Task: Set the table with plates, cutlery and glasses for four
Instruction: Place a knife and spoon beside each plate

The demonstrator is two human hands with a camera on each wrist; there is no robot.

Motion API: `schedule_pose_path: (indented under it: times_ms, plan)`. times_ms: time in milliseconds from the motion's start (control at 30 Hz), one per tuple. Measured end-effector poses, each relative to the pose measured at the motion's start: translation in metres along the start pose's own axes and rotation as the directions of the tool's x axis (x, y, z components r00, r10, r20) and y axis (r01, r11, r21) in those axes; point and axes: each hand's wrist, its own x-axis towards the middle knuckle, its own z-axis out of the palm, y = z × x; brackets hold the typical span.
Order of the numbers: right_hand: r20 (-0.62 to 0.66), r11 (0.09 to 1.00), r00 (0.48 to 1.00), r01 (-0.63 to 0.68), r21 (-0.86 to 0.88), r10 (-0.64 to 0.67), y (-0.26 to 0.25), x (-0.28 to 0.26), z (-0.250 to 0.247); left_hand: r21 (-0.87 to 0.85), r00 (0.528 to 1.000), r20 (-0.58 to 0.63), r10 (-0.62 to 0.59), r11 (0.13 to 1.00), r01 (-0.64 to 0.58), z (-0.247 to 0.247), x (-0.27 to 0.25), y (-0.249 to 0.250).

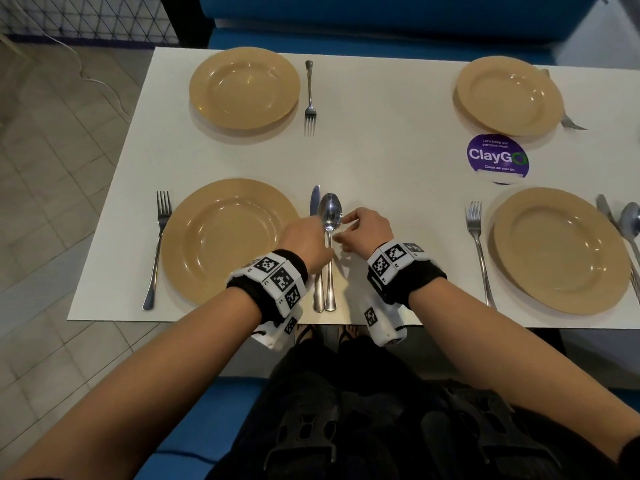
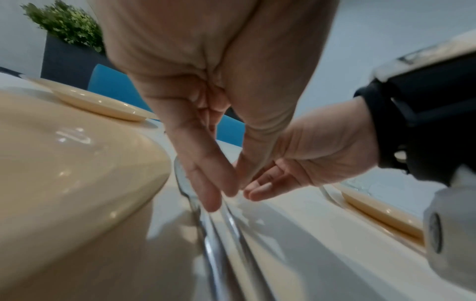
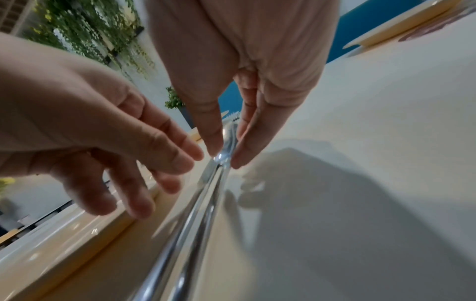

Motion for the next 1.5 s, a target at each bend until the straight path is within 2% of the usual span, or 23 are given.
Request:
schedule_pose_path:
  times_ms: [100, 200, 300, 400, 533, 700, 867, 933, 1000, 1100, 1333, 1500]
  plan:
    - [-0.089, 1.0, 0.996, 0.012, 0.012, -0.011, -0.007, 0.016, -0.029, -0.139, 0.994, -0.08, 0.073, 0.987, -0.084, -0.018, 0.014, 0.015]
    - [-0.201, 0.999, 0.98, 0.005, 0.039, 0.003, -0.009, 0.035, -0.071, -0.288, 0.988, -0.125, 0.088, 0.95, -0.121, -0.033, 0.037, 0.042]
    - [-0.287, 0.998, 0.958, -0.004, 0.067, 0.023, 0.001, 0.05, -0.121, -0.434, 0.99, -0.106, 0.095, 0.891, -0.132, -0.038, 0.064, 0.082]
    - [-0.351, 0.996, 0.934, -0.034, 0.088, 0.063, 0.028, 0.064, -0.179, -0.505, 0.986, -0.051, 0.16, 0.847, -0.163, -0.031, 0.091, 0.142]
    - [-0.447, 0.991, 0.885, -0.112, 0.07, 0.132, 0.09, 0.078, -0.27, -0.444, 0.955, -0.025, 0.297, 0.852, -0.276, 0.003, 0.128, 0.245]
    - [-0.503, 0.968, 0.838, -0.25, -0.006, 0.213, 0.199, 0.094, -0.394, -0.305, 0.916, 0.047, 0.399, 0.879, -0.367, 0.068, 0.174, 0.393]
    - [-0.523, 0.914, 0.794, -0.4, -0.068, 0.309, 0.29, 0.114, -0.486, -0.216, 0.926, 0.173, 0.336, 0.93, -0.297, 0.132, 0.217, 0.514]
    - [-0.525, 0.903, 0.782, -0.425, -0.059, 0.334, 0.312, 0.123, -0.507, -0.178, 0.925, 0.233, 0.299, 0.949, -0.262, 0.151, 0.232, 0.548]
    - [-0.501, 0.893, 0.793, -0.443, -0.082, 0.348, 0.328, 0.132, -0.521, -0.145, 0.928, 0.268, 0.259, 0.963, -0.227, 0.169, 0.249, 0.573]
    - [-0.46, 0.885, 0.826, -0.437, -0.159, 0.326, 0.341, 0.144, -0.53, -0.128, 0.954, 0.241, 0.177, 0.981, -0.149, 0.186, 0.27, 0.595]
    - [-0.422, 0.9, 0.858, -0.397, -0.181, 0.293, 0.352, 0.157, -0.539, -0.12, 0.985, 0.169, 0.04, 0.993, -0.02, 0.2, 0.296, 0.617]
    - [-0.303, 0.875, 0.888, -0.421, -0.238, 0.345, 0.347, 0.167, -0.545, -0.158, 0.987, 0.163, -0.005, 0.987, 0.031, 0.204, 0.304, 0.622]
